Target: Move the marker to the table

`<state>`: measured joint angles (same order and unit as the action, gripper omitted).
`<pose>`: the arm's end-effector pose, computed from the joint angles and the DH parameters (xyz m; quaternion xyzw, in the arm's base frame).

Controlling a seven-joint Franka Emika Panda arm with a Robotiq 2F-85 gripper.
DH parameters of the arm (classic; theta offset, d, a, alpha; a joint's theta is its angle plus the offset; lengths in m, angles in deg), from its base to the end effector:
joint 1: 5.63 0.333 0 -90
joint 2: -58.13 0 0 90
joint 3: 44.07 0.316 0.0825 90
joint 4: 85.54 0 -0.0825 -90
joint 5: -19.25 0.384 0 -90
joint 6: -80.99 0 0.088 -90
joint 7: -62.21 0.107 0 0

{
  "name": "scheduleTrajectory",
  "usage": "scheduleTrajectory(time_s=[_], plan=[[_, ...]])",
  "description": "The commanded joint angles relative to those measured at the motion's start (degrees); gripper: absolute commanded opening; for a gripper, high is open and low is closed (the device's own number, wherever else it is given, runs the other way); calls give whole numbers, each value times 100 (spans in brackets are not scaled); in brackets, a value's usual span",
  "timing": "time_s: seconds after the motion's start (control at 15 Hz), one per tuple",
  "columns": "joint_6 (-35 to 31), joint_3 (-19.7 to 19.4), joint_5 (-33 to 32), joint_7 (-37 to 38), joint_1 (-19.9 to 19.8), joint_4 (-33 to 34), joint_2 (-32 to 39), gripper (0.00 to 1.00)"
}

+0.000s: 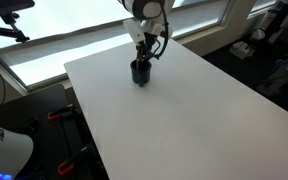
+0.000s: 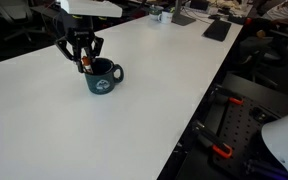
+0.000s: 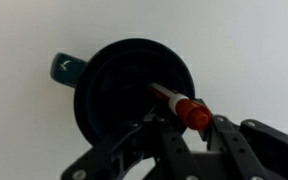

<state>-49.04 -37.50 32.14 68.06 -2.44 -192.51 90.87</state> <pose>0.6119 0.1081 0.1972 -0.9889 0.0517 0.0981 0.0986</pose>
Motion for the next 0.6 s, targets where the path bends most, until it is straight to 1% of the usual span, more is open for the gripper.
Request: scheduleTrajectory(time_s=[0.0,0.53], plan=[[48,30,178,-105,-54,6,-54,8],[-155,23,377,-98,-141,-176,-298,8]])
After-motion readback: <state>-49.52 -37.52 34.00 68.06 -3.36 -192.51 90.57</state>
